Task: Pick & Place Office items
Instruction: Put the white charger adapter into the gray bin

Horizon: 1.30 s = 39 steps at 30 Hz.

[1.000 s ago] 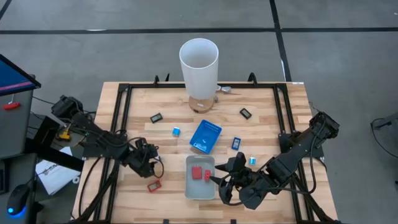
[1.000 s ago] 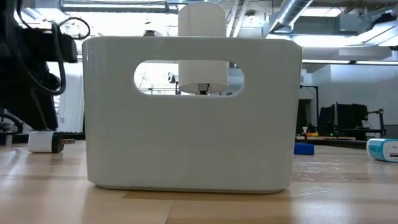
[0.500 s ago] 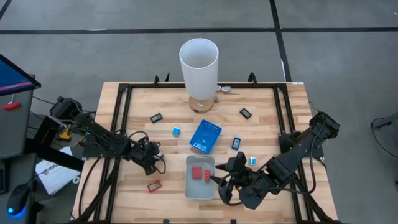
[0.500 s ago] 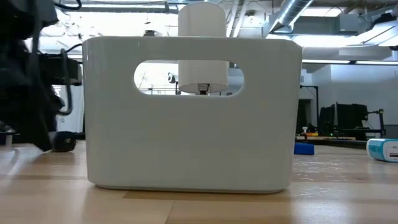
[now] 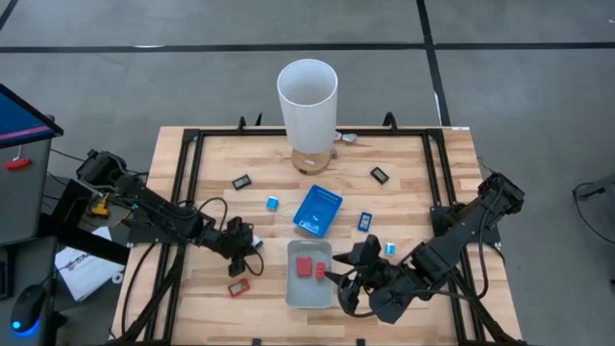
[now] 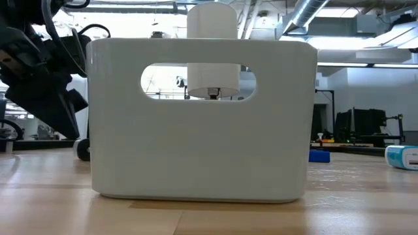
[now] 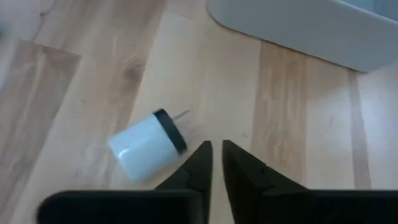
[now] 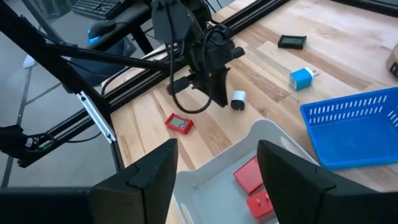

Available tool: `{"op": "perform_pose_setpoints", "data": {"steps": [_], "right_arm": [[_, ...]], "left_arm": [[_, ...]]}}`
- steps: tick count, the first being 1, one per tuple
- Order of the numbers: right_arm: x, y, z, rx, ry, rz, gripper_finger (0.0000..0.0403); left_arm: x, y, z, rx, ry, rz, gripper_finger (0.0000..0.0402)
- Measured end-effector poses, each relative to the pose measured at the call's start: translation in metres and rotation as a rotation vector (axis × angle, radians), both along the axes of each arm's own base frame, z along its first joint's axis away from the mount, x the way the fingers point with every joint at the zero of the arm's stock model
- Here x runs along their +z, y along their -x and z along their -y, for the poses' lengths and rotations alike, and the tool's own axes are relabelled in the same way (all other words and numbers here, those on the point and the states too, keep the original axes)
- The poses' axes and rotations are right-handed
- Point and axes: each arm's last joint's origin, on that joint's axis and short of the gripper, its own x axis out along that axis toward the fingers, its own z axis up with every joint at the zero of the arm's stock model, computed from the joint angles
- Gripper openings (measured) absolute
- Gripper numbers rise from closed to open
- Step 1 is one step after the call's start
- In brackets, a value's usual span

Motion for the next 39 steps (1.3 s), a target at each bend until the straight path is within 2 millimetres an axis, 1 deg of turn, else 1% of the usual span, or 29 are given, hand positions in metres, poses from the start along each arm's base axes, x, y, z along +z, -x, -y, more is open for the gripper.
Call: {"op": "perform_pose_setpoints", "data": {"steps": [3,5,8,10,13,15,18,22,25,32,36,39], "right_arm": [[0.000,0.001,-0.001,0.000,-0.009,0.003,0.0214],[0.000,0.002,-0.002,0.001,-0.011,0.003,0.0214],[0.000,0.002,-0.002,-0.006,-0.022,0.007,0.0214],[0.000,0.002,-0.002,-0.007,-0.023,0.007,0.0214],[0.000,0.002,-0.002,-0.008,-0.024,0.007,0.0214],[0.000,0.001,-0.002,-0.008,-0.024,0.007,0.0214],[0.000,0.001,-0.002,-0.008,-0.024,0.007,0.0214],[0.000,0.001,-0.002,-0.012,-0.030,0.008,0.0214],[0.000,0.002,-0.002,-0.014,-0.032,0.007,0.0214],[-0.001,0.002,-0.001,-0.021,-0.035,0.000,0.0214],[-0.001,0.003,-0.001,-0.021,-0.031,-0.004,0.0214],[-0.001,0.003,-0.001,-0.021,-0.031,-0.004,0.0214]], "left_arm": [[0.000,0.000,0.001,-0.006,0.000,0.007,0.0092],[0.003,-0.002,0.003,-0.065,-0.011,0.038,0.0132],[0.006,-0.005,0.006,-0.170,-0.091,0.089,0.0191],[0.005,-0.005,0.003,-0.184,-0.147,0.084,0.0225],[0.004,-0.007,-0.005,-0.191,-0.206,0.075,0.0260],[0.004,-0.010,-0.011,-0.193,-0.240,0.072,0.0271],[0.003,-0.013,-0.022,-0.207,-0.260,0.054,0.0274],[-0.002,-0.015,-0.033,-0.262,-0.223,-0.006,0.0263],[-0.008,-0.014,-0.035,-0.302,-0.211,-0.054,0.0254],[-0.016,-0.015,-0.035,-0.297,-0.207,-0.096,0.0239],[-0.020,-0.017,-0.035,-0.251,-0.183,-0.116,0.0205],[-0.020,-0.018,-0.035,-0.185,-0.138,-0.107,0.0160]]}}
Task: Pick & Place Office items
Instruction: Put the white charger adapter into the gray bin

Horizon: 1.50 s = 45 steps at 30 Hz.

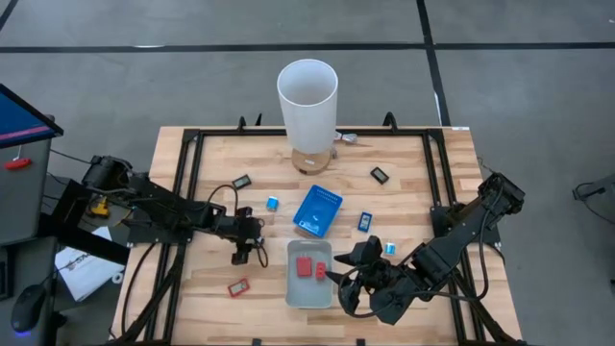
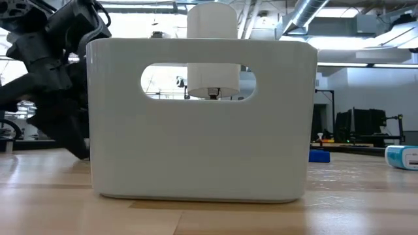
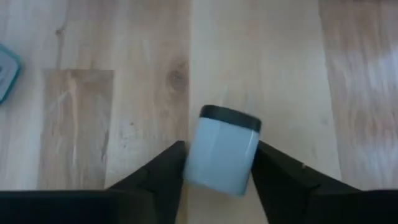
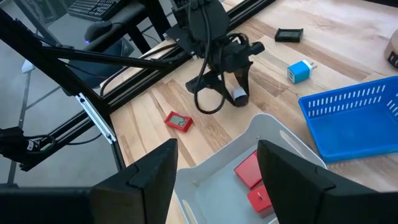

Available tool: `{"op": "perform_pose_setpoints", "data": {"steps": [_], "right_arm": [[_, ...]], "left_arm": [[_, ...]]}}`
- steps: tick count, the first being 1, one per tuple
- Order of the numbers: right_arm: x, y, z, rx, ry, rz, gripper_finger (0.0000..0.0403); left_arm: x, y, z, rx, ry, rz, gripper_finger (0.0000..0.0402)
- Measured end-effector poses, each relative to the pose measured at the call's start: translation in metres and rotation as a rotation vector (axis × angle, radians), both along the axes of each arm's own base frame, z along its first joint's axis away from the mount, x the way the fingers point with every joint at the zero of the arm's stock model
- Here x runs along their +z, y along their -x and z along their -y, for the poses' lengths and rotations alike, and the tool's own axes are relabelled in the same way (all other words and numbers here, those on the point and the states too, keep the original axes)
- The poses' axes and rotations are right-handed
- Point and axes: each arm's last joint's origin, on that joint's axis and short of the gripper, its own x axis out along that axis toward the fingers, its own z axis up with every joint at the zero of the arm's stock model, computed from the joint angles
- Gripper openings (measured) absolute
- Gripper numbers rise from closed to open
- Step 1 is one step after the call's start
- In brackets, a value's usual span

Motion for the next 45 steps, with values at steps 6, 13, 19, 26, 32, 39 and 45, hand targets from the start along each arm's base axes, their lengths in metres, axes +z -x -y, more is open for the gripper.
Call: {"op": "perform_pose_setpoints", "data": {"steps": [6,13,19,26,32,39,45], "right_arm": [[0.000,0.000,0.000,0.000,0.000,0.000,0.0214],[0.000,0.003,-0.004,0.010,-0.002,-0.003,0.0214],[-0.001,0.005,-0.005,0.013,0.005,-0.006,0.0214],[-0.001,0.010,-0.008,-0.011,0.030,0.008,0.0214],[-0.001,0.014,-0.012,-0.023,0.005,0.024,0.0214],[-0.001,0.018,-0.017,-0.027,-0.002,0.041,0.0214],[0.000,0.018,-0.017,-0.037,0.010,0.049,0.0214]], "left_arm": [[0.023,-0.011,0.007,0.037,0.206,0.210,0.0124],[0.067,-0.026,0.033,-0.019,0.352,0.483,0.0124],[0.100,-0.046,0.072,-0.146,0.343,0.554,0.0124],[0.079,-0.086,0.115,-0.160,0.138,0.349,0.0124],[0.073,-0.118,0.111,-0.017,0.047,0.362,0.0124],[0.057,-0.120,0.092,0.026,-0.043,0.200,0.0124],[0.059,-0.119,0.093,0.002,-0.004,0.191,0.0175]]}}
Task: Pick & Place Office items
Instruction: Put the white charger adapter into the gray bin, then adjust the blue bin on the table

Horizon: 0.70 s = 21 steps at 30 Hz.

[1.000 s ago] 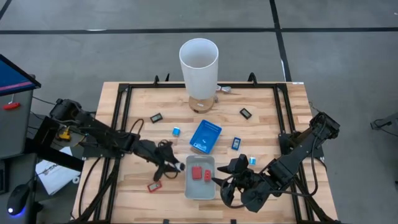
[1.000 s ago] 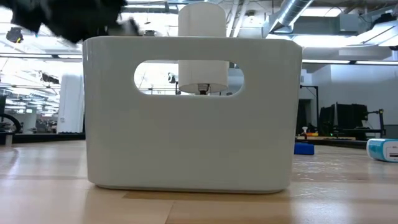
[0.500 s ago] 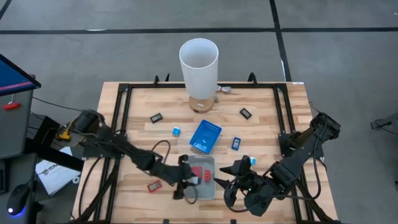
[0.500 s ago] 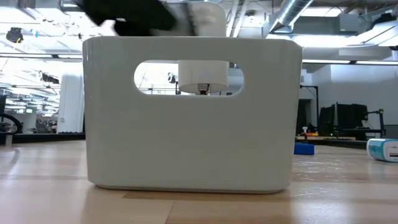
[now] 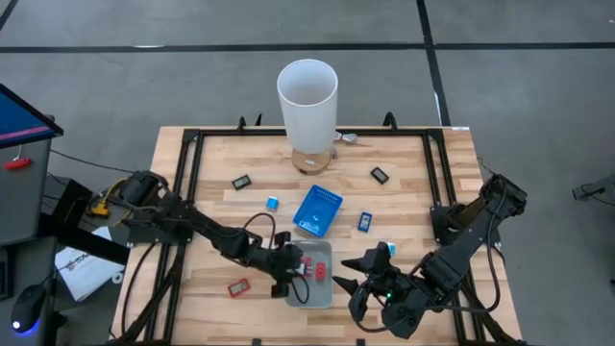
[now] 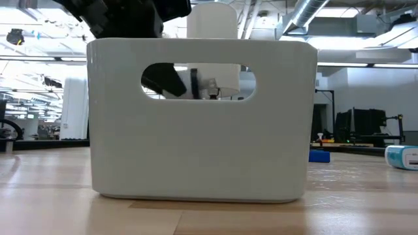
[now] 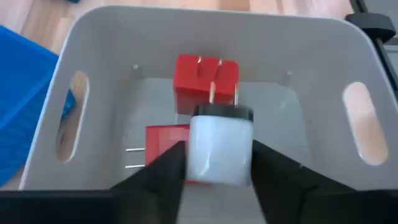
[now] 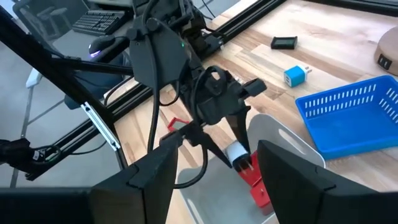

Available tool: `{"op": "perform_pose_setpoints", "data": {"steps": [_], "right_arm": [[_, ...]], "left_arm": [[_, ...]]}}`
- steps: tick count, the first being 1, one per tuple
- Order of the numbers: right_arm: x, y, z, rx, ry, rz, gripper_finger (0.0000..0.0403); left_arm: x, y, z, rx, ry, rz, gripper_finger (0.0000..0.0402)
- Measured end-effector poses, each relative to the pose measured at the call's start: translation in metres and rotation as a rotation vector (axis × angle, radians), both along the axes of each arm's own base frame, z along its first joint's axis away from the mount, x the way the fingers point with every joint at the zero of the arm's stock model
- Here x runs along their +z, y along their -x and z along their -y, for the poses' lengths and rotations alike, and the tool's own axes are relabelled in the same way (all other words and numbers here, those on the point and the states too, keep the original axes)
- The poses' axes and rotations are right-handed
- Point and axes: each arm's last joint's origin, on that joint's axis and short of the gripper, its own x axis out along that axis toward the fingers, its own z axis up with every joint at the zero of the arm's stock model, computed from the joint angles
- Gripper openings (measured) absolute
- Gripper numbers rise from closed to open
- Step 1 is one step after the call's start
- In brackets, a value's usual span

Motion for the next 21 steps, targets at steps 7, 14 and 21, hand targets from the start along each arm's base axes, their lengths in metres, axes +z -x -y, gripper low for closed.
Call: {"op": "perform_pose_setpoints", "data": {"steps": [7,14,21], "right_arm": [[0.000,0.000,0.000,0.000,0.010,-0.002,0.0214],[0.000,0.001,-0.001,0.000,0.010,-0.001,0.0214],[0.000,0.001,0.000,-0.018,0.031,0.011,0.0214]], "left_arm": [[0.004,0.001,-0.001,0.032,0.006,0.018,0.0292],[0.044,0.018,-0.010,0.071,-0.004,0.084,0.0283],[0.084,0.039,-0.044,0.285,-0.111,0.190,0.0176]]}}
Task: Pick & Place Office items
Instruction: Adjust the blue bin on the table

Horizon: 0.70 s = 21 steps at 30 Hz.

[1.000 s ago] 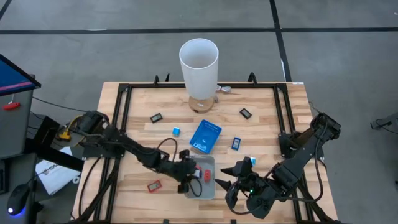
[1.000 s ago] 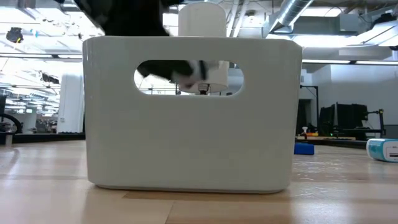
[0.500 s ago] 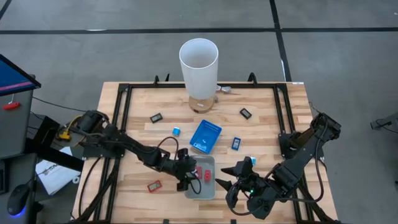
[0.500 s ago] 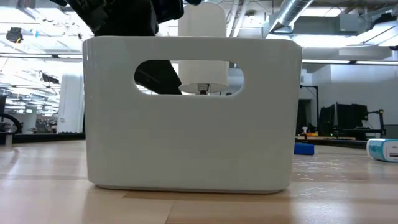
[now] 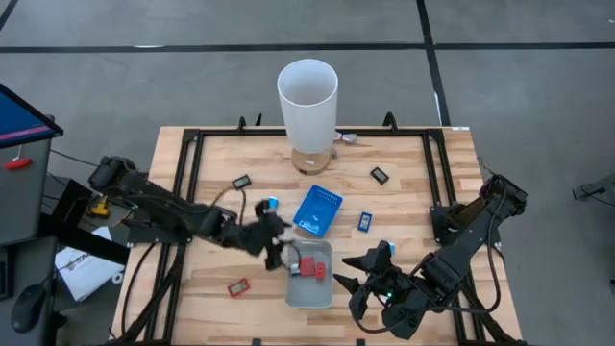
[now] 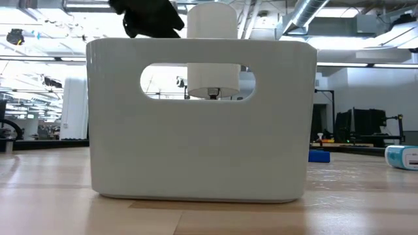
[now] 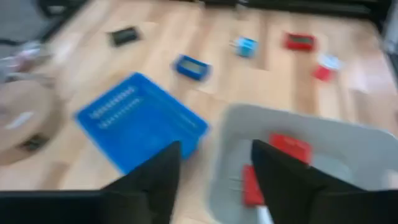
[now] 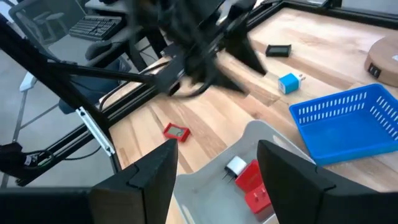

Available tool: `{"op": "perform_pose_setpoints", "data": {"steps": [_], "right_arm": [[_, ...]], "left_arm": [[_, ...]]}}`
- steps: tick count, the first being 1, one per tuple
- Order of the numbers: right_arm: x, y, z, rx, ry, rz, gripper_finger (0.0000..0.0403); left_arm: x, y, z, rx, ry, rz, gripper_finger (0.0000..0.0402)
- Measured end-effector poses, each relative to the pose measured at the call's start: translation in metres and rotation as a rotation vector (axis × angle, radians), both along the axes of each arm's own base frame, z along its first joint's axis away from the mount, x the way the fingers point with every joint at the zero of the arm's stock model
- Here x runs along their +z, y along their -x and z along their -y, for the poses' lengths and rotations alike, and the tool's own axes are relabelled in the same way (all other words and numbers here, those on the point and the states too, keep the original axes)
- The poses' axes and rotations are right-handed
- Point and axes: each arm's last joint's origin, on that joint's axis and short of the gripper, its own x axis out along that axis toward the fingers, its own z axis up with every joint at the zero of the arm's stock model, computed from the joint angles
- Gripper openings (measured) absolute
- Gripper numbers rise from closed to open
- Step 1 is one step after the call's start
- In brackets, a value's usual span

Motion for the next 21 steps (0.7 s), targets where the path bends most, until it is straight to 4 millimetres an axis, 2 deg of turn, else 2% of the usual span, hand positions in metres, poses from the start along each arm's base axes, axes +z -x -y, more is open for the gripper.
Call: {"op": "perform_pose_setpoints", "data": {"steps": [3,5,6,10,15,17,21], "right_arm": [[0.000,0.000,0.000,-0.010,0.011,0.007,0.0214],[0.000,0.000,0.001,-0.011,0.013,0.008,0.0214],[0.000,0.000,0.001,-0.012,0.013,0.008,0.0214],[0.001,-0.001,0.000,-0.016,0.001,0.016,0.0214],[0.002,-0.002,-0.001,-0.020,-0.018,0.040,0.0214],[0.003,-0.001,-0.002,-0.026,-0.013,0.051,0.0214],[0.003,0.000,-0.003,-0.030,-0.006,0.057,0.0214]], "left_arm": [[-0.003,-0.006,-0.027,0.039,0.065,-0.020,0.0096],[-0.012,-0.013,-0.044,0.028,0.116,-0.069,0.0034],[-0.017,-0.017,-0.052,0.033,0.120,-0.092,0.0018],[-0.038,-0.027,-0.086,0.114,0.111,-0.185,0.0003],[-0.062,-0.032,-0.126,0.184,0.241,-0.276,0.0001],[-0.067,-0.036,-0.134,0.157,0.299,-0.266,0.0001],[-0.076,-0.039,-0.137,0.148,0.359,-0.292,0.0000]]}}
